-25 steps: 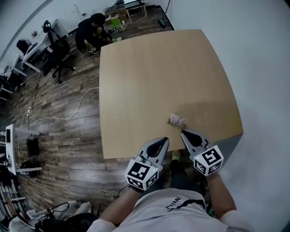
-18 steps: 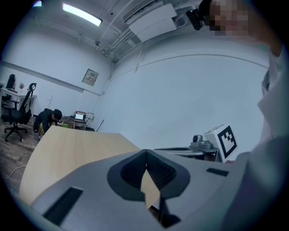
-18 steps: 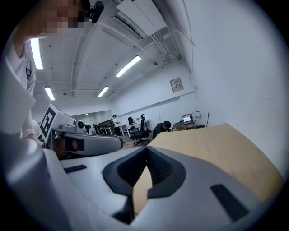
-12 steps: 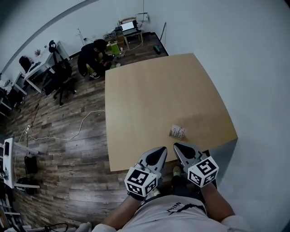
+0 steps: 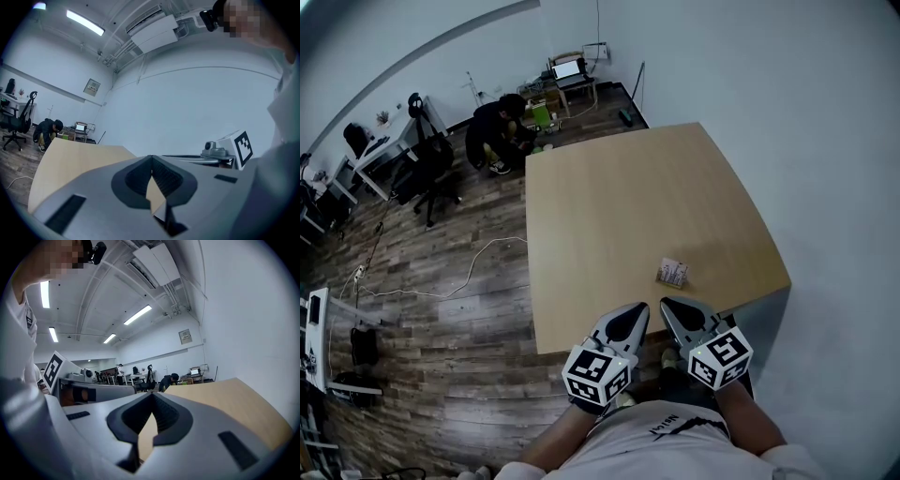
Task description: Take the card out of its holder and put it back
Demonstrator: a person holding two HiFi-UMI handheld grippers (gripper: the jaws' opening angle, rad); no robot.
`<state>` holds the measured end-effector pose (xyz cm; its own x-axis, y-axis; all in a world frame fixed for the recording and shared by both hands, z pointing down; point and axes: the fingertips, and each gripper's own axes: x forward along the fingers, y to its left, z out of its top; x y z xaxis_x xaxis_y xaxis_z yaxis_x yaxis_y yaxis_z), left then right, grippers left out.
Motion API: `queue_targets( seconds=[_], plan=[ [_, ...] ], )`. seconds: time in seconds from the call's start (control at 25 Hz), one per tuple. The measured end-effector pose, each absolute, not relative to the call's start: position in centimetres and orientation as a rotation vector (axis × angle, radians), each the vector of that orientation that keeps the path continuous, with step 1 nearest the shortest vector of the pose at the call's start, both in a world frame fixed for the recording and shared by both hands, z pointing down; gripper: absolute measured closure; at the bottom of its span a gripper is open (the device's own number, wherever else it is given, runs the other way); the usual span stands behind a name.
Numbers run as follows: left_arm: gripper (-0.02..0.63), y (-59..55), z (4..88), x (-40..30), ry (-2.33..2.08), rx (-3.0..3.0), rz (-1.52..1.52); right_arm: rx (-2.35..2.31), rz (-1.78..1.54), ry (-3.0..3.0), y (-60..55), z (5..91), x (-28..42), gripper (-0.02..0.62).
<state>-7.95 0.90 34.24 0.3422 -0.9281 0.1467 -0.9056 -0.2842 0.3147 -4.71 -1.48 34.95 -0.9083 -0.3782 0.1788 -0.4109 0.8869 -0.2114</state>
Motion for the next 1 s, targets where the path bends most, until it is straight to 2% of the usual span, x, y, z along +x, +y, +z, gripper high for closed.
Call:
queue_targets(
  seconds=[1.0],
  plan=[
    [0.594,0.9,34.8,-8.5,-1.656,2.24,-0.116,0.592,0.352,-2.929,-1.2,35.4,-5.2,0.581]
  ],
)
